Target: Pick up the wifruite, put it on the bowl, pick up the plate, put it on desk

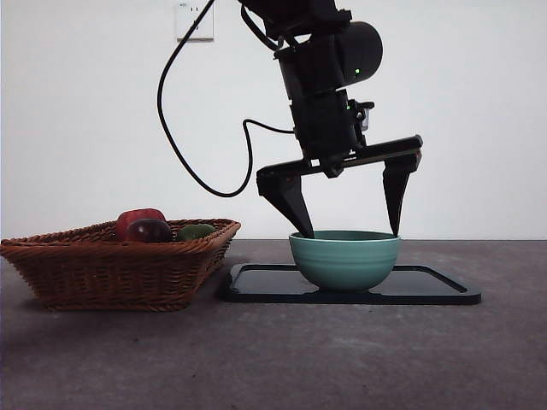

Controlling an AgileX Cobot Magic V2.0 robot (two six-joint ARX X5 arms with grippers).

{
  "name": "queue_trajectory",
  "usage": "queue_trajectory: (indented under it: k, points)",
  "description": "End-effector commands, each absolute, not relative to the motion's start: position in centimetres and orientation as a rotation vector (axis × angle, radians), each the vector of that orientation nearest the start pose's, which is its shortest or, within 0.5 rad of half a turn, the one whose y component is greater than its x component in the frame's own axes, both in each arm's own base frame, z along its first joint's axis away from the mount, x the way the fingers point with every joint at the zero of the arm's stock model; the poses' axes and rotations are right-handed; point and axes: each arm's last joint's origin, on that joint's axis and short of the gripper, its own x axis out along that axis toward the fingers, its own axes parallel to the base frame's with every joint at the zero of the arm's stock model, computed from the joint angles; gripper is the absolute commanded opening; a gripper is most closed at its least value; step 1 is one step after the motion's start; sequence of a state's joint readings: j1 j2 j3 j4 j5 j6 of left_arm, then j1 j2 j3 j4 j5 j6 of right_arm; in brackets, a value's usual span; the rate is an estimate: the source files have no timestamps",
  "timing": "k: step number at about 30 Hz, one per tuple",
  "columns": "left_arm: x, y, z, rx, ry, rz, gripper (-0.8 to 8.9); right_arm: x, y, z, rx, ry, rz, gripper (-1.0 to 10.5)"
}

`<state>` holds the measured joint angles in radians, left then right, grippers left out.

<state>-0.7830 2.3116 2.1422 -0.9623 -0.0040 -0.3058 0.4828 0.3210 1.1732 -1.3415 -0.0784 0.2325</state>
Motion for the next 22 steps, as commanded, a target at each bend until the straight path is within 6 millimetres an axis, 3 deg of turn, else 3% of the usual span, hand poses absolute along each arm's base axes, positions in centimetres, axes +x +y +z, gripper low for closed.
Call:
queue_trajectory:
  k: [1, 16, 20, 22]
  points:
    - [34.8, -35.5, 22.5, 0.183, 1.144, -0.527, 4.89, -3.1, -1.4, 36.2, 0.104, 0.604, 0.486, 6.0]
    - [35.3, -35.7, 20.1, 0.217, 1.191, -0.513, 4.58, -3.1, -1.4, 36.2, 0.108, 0.605, 0.487, 6.0]
    - [35.5, -35.9, 20.2, 0.206, 1.161, -0.525, 3.06, -3.1, -1.4, 36.2, 0.11, 0.606, 0.487, 6.0]
    - [35.5, -35.9, 20.2, 0.217, 1.155, -0.535, 3.02, -3.1, -1.4, 36.2, 0.112, 0.606, 0.486, 6.0]
